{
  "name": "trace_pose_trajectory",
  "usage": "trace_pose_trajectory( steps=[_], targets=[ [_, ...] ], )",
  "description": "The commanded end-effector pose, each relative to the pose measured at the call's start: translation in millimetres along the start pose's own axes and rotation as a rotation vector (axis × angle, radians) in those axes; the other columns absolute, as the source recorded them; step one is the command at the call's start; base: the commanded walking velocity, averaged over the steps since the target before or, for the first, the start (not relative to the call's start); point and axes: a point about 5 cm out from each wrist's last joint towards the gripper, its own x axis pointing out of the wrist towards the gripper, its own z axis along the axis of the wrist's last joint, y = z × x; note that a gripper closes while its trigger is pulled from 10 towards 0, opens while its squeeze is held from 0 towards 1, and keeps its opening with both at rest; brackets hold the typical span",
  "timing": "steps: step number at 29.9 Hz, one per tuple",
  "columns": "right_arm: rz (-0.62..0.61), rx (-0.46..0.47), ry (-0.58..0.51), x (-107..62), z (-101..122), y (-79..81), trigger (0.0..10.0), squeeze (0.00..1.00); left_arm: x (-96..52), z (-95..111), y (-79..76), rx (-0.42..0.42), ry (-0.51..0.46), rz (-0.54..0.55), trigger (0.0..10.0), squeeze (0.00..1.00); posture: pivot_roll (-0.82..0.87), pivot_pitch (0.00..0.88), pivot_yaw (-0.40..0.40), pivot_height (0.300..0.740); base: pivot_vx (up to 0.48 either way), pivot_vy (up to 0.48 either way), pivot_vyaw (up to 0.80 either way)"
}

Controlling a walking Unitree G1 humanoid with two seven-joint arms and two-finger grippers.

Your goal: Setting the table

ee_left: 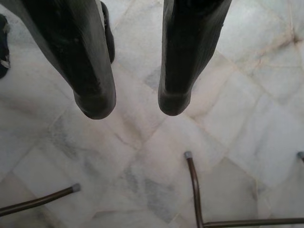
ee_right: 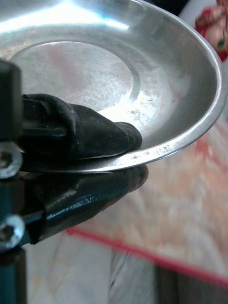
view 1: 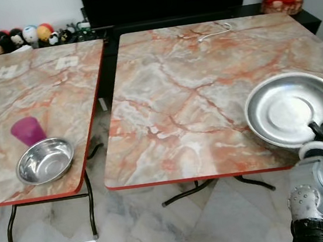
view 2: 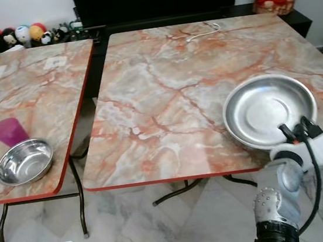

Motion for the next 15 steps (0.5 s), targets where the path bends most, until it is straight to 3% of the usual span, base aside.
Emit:
trace_pose_trajectory(
  steps=[1, 15],
  targets=[
    [0.013, 0.021, 0.013, 0.8, -0.5, 4.8, 10.0, 0.00, -2.4, -7.7, 2.5, 0.013, 0.035, -0.001, 10.0, 0.00, -0.09, 0.068, 0.025, 0.740, 0.000, 0.000, 0.00],
    [-0.012, 0.087, 0.116, 6.6, -18.2, 8.3, 10.0, 0.00, -2.2, -6.9, 3.5, 0.035, 0.036, -0.015, 10.0, 0.00, -0.08, 0.042, 0.032, 0.740, 0.000, 0.000, 0.00]
  ],
)
